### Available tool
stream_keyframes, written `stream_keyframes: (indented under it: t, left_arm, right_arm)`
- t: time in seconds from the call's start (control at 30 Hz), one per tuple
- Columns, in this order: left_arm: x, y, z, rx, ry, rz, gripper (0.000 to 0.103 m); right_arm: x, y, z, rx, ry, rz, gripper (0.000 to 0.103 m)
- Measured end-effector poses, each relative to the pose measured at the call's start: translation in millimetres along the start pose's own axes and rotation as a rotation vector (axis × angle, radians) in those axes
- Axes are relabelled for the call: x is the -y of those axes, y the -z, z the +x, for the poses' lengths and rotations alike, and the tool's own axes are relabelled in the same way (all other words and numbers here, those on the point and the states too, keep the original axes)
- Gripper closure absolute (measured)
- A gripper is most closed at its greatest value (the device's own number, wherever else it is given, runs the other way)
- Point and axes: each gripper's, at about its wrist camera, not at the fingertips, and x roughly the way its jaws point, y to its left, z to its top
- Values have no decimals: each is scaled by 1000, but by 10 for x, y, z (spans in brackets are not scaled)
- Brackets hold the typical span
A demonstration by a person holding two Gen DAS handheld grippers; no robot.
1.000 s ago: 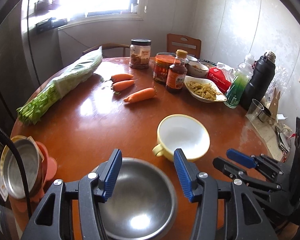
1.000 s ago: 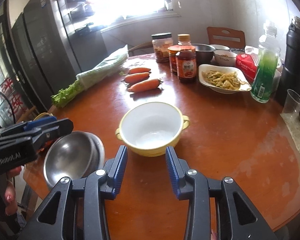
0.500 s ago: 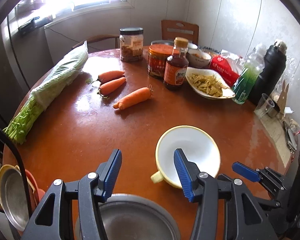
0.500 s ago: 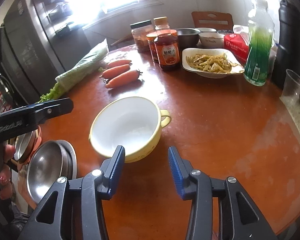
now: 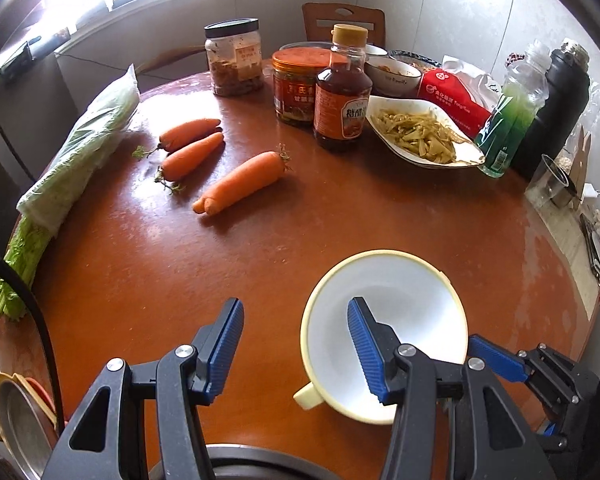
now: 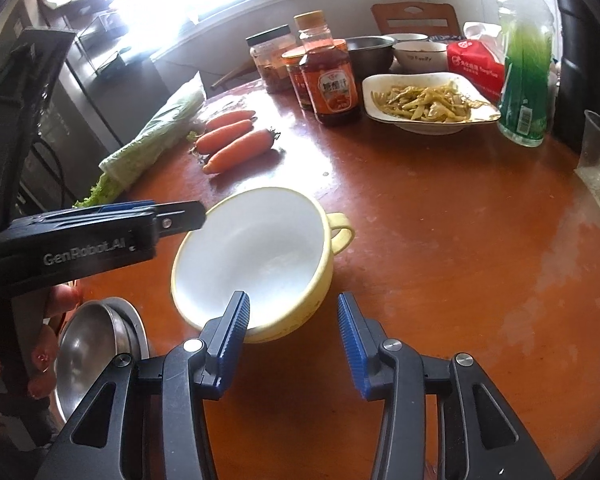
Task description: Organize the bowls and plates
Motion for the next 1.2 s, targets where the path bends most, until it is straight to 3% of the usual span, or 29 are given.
stream_keyframes:
  t: [0.43,0.73,0.9,1.2]
  left_arm:
    - [-154,-50,295,-111,102,-38,49]
    - [-434,-23,239,-97,75,-90,49]
    - [-537,-34,273,-83,9,-89,49]
    - [-561,-16,392,-106,47,-84,49]
  right_arm:
    - [-200,-171,252,6,47,-174,57]
    - [-437,-369,510,-9,33,-251,57]
    - [-424,-403,484,-4,3,-166,56]
    - [-259,-232,374,-39,-39,-7,54]
